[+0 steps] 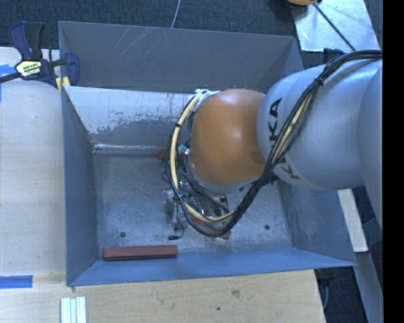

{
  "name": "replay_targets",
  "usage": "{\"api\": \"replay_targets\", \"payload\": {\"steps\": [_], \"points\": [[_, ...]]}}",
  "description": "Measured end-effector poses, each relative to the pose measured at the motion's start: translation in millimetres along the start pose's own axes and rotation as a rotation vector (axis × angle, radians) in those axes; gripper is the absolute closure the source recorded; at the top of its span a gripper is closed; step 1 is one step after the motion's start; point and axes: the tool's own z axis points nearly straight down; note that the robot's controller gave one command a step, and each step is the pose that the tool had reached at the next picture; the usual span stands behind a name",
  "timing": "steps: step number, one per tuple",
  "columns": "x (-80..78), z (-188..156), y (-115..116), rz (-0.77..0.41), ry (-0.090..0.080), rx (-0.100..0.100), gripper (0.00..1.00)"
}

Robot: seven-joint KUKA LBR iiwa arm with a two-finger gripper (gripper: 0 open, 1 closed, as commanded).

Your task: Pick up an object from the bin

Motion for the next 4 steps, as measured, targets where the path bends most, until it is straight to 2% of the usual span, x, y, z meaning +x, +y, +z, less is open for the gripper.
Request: {"api": "replay_targets", "payload": {"steps": [1,2,3,4], "points": [[-15.9,-54.4,1.8,-0.04,0.002,0.001,1.0],[-5.3,-2.0,5.8,-0.024,0.001,0.0,0.0],[-6.1,-4.7,5.9,-0.024,-0.003,0.0,0.0],[-10.6,16.7,-7.9,-0.12,-0.011,-0.001,0.0]]}}
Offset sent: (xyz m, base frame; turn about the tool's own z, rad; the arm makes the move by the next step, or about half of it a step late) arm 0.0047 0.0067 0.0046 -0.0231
